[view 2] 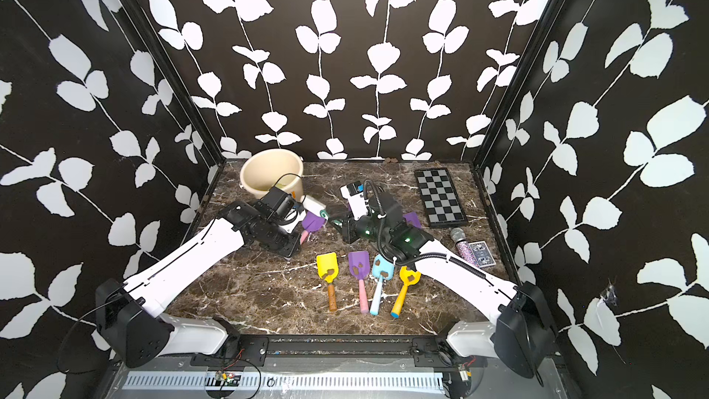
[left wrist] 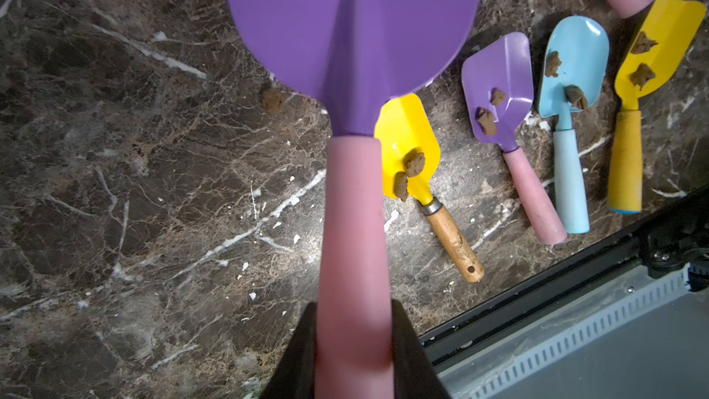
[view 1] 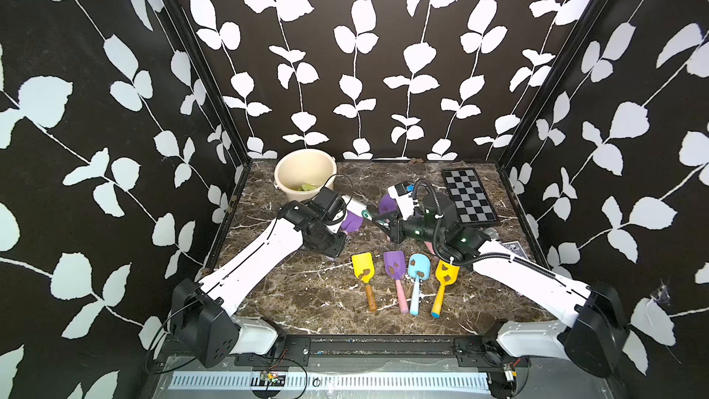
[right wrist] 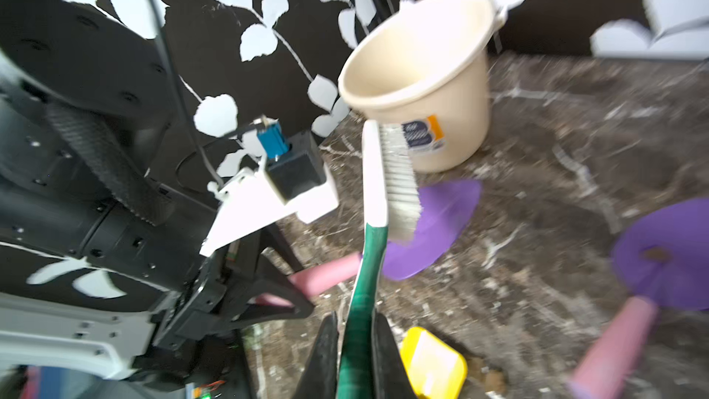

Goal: Brush the soil off the hand trowel and place it into the bucket
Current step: Brush off the soil from the hand trowel.

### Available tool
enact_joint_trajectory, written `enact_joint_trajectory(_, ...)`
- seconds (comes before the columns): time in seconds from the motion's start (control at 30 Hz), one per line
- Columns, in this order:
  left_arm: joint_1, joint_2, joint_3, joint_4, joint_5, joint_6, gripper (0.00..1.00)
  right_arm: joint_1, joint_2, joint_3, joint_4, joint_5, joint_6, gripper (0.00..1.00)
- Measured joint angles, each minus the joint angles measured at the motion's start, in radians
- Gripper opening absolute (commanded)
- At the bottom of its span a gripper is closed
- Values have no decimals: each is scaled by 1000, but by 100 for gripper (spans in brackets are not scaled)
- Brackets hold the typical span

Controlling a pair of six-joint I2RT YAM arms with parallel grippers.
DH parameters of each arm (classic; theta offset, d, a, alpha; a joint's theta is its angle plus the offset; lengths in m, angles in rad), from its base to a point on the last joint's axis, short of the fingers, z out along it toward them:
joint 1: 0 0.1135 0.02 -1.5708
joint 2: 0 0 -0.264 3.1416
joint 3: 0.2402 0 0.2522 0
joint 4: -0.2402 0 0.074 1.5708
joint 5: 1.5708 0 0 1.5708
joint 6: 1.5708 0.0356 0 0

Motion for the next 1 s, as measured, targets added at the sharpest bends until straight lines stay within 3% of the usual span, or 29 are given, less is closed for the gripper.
enact_joint_trajectory(0.4,0,0,0,-4,-22,-5,0,-100,19,-79,27,-31,128,0)
enact_joint_trajectory(0.67,3,0,13,14,-45,-51,0,-212,-163,-185,10,92,147,0)
enact_joint_trajectory(0.87,34,50,188,90,-39,-186,0,-214,-223,-255,39,139,181,0)
enact_joint_trajectory(1.0,113,111,334,149,-31,-339,0,-214,-211,-290,43,140,217,0)
